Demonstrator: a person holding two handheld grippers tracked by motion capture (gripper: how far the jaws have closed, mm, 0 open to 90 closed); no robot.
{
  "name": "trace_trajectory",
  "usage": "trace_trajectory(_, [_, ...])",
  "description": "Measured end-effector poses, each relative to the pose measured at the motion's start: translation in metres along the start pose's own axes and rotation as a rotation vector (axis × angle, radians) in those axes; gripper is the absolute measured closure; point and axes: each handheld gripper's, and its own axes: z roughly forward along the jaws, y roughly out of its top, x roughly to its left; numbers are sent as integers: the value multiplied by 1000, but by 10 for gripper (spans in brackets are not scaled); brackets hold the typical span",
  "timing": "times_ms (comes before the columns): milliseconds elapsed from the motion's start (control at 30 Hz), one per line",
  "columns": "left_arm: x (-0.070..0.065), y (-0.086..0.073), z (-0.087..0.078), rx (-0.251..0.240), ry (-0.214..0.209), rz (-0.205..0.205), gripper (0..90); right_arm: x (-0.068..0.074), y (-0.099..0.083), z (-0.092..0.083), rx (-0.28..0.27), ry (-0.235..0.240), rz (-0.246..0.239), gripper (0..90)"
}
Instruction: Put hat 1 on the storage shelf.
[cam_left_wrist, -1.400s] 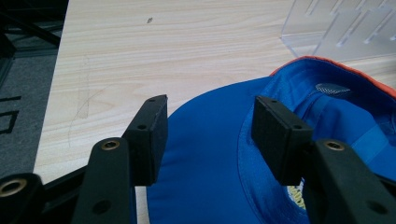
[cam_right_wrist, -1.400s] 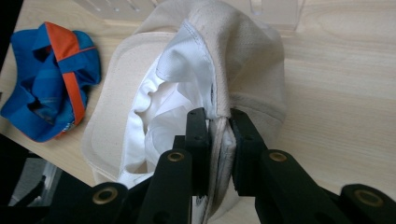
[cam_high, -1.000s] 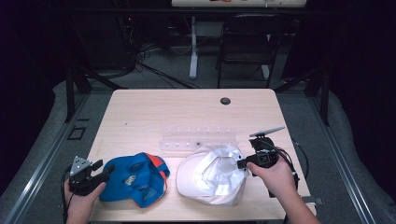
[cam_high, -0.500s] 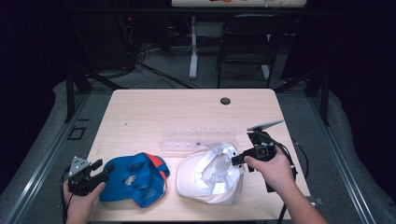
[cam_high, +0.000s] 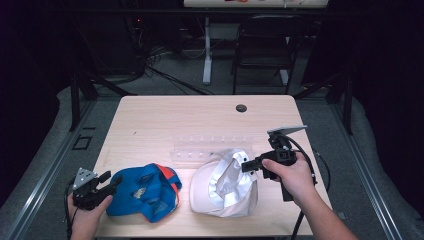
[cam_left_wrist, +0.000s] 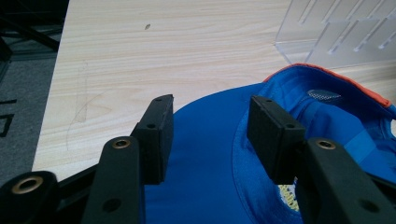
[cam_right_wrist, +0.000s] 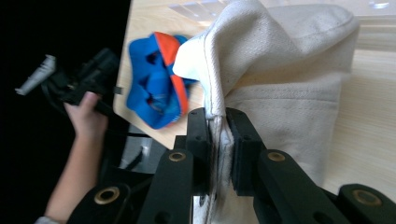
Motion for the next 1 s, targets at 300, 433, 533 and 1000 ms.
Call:
trace_trajectory(300, [-2, 1, 0, -5, 13, 25, 484, 2, 3, -2, -32, 113, 53, 809])
trace_trajectory(433, [-3, 2, -1, -3, 13, 32, 476, 3, 4, -4, -24, 158, 65, 809])
trace_trajectory(533, [-4, 2, -1, -14, 7, 32, 476, 7, 5, -6, -39, 213, 90, 809])
trace_trajectory(1000, [-10, 9, -6, -15, -53, 34, 489, 7, 9, -12, -86, 351, 116, 808])
